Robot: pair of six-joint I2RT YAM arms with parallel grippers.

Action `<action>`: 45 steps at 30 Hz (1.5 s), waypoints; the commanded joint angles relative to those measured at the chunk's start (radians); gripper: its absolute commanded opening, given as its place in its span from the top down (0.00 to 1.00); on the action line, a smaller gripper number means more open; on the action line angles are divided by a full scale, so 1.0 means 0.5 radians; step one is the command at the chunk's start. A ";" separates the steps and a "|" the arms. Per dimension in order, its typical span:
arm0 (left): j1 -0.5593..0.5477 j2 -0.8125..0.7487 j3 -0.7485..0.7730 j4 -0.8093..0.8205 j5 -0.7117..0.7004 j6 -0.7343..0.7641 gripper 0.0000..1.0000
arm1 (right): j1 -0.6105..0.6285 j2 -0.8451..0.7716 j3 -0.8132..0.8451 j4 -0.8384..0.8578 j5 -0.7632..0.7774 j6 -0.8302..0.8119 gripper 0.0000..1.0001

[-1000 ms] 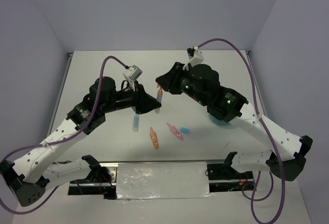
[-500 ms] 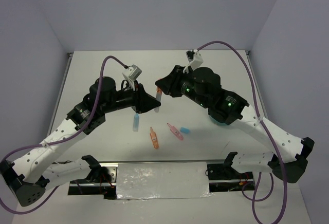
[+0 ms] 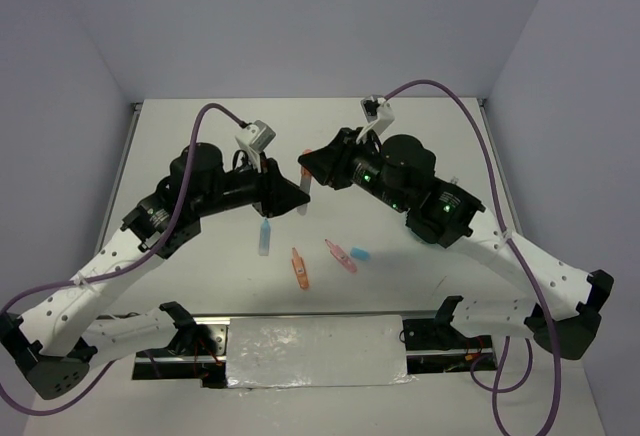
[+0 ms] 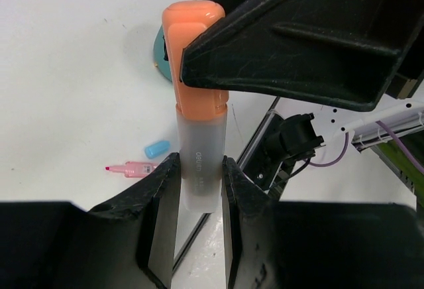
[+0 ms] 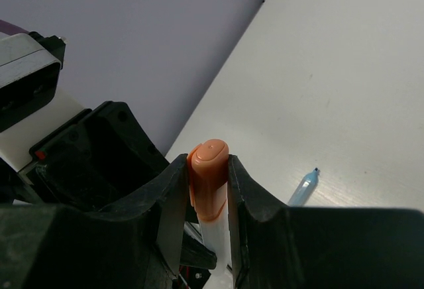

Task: Sort the stationery into containers
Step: Close the pen cap on the pen.

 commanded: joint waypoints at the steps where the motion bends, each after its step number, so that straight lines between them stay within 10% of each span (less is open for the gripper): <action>1: 0.012 -0.010 0.171 0.249 -0.116 0.141 1.00 | 0.052 -0.045 -0.080 -0.033 -0.234 -0.055 1.00; 45: 0.279 0.223 0.564 0.439 0.050 0.313 1.00 | 0.140 -0.149 -0.534 -0.061 -0.563 0.006 1.00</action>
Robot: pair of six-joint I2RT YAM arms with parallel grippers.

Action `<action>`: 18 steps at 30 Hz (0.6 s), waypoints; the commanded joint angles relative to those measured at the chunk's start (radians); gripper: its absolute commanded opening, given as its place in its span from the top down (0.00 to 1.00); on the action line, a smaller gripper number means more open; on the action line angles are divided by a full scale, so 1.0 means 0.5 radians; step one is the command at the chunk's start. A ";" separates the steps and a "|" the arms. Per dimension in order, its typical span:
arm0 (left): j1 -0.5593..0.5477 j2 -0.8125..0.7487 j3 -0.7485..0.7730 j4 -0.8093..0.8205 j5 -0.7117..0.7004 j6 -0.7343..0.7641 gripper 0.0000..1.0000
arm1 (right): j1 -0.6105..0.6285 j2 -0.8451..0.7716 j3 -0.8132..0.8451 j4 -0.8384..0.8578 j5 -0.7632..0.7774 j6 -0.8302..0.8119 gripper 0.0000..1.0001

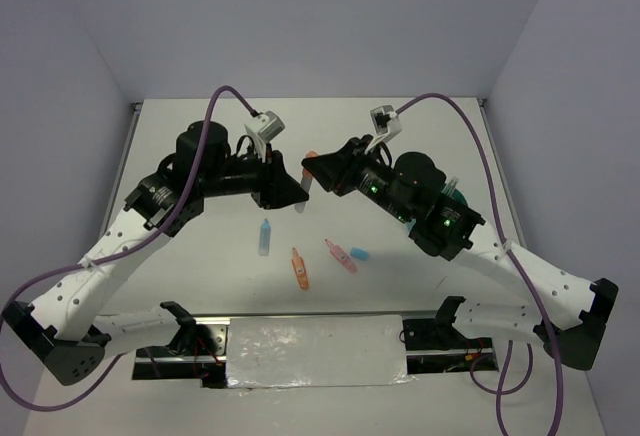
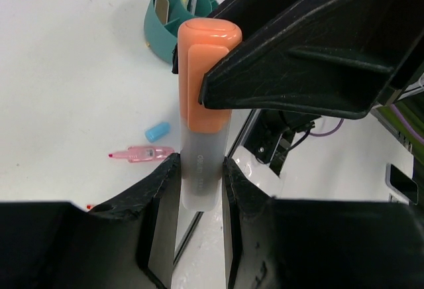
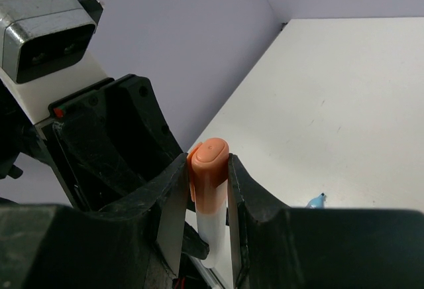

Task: Sort the stationery into containers
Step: Close the pen cap on the pen.

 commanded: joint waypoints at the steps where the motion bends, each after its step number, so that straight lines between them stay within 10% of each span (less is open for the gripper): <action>1: 0.123 0.019 0.267 0.730 -0.281 0.080 1.00 | 0.154 0.028 -0.189 -0.492 -0.500 0.088 1.00; 18: 0.280 0.059 0.334 0.745 -0.251 0.114 1.00 | 0.182 0.089 -0.257 -0.437 -0.650 0.226 1.00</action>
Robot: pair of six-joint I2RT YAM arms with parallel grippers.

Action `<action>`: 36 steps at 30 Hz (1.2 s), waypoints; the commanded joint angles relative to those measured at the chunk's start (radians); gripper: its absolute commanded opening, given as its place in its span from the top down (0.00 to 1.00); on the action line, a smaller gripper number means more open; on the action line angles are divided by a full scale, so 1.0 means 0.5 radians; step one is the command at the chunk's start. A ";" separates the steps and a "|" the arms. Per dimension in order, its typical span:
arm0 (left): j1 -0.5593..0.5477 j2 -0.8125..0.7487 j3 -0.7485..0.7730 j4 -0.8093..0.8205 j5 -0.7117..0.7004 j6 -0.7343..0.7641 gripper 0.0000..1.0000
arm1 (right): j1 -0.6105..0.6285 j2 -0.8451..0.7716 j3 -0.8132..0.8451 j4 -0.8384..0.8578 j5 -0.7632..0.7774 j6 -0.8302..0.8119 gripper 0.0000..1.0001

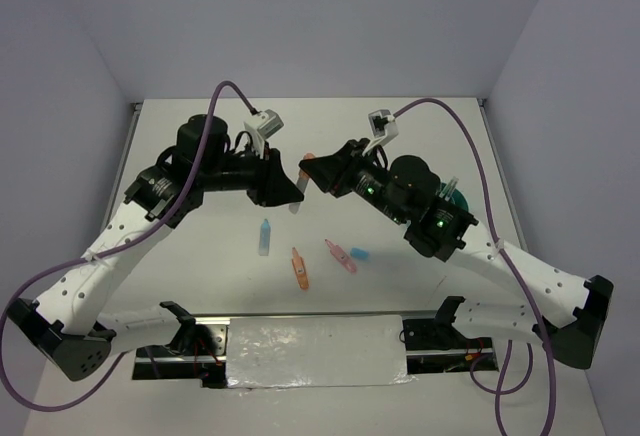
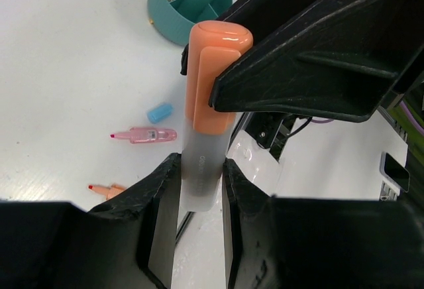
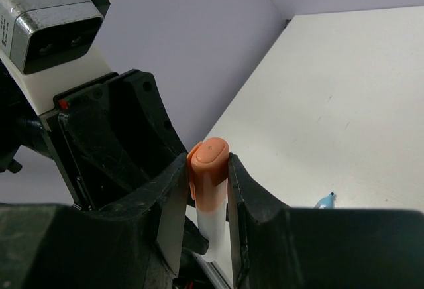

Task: Sort the stationery into containers
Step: Close the pen cap on the pen.

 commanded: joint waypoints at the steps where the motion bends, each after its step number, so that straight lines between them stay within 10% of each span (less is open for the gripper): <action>1: 0.181 -0.017 0.261 0.937 -0.342 0.063 1.00 | 0.181 0.085 -0.149 -0.562 -0.668 0.139 1.00; 36: 0.374 -0.010 0.252 0.986 -0.051 -0.010 1.00 | 0.279 0.104 0.013 -0.558 -0.429 0.234 1.00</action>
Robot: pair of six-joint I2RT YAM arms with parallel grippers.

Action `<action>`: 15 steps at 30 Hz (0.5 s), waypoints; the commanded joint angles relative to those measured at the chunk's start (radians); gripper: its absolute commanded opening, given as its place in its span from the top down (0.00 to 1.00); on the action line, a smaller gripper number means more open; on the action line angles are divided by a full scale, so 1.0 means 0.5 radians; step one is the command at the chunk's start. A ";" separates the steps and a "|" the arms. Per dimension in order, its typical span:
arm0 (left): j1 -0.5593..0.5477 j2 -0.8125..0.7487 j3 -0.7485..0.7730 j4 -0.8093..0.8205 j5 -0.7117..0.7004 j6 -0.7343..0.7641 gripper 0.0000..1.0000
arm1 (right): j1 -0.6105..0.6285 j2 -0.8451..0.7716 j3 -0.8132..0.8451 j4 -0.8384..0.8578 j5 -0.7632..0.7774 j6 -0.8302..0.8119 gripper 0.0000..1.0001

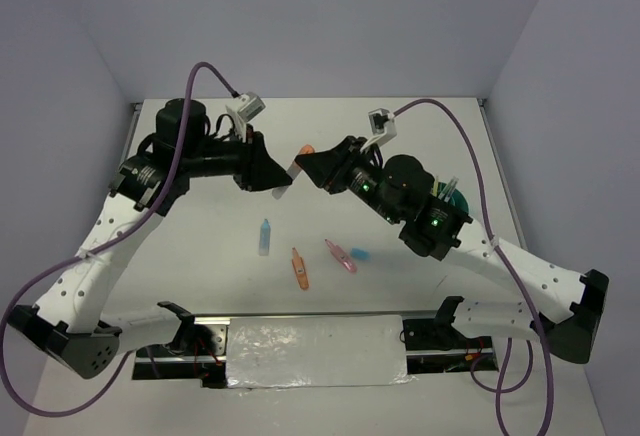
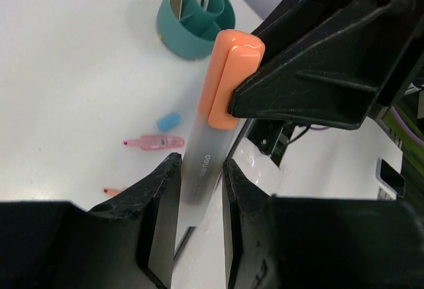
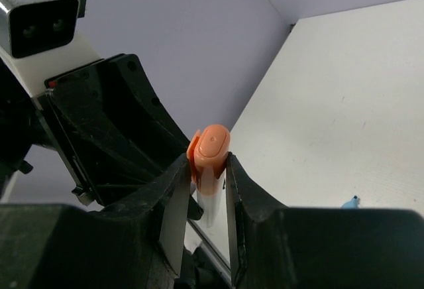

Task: Sort the stationery into containers
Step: Close the pen cap on the pen, then place the pen in the storage box.

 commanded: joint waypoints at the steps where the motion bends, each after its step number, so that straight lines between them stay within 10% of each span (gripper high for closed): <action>1: 0.107 -0.107 0.045 1.134 -0.285 -0.097 1.00 | 0.199 0.033 0.029 -0.648 -0.580 0.030 1.00; 4: 0.107 -0.141 0.008 1.078 -0.267 -0.087 1.00 | 0.159 0.024 0.063 -0.605 -0.580 0.009 1.00; 11: 0.107 -0.242 -0.157 1.048 -0.162 -0.103 0.57 | -0.018 -0.053 0.093 -0.480 -0.635 -0.074 1.00; 15: 0.107 -0.285 -0.259 1.066 -0.162 -0.127 0.54 | -0.150 -0.056 0.121 -0.519 -0.672 -0.153 1.00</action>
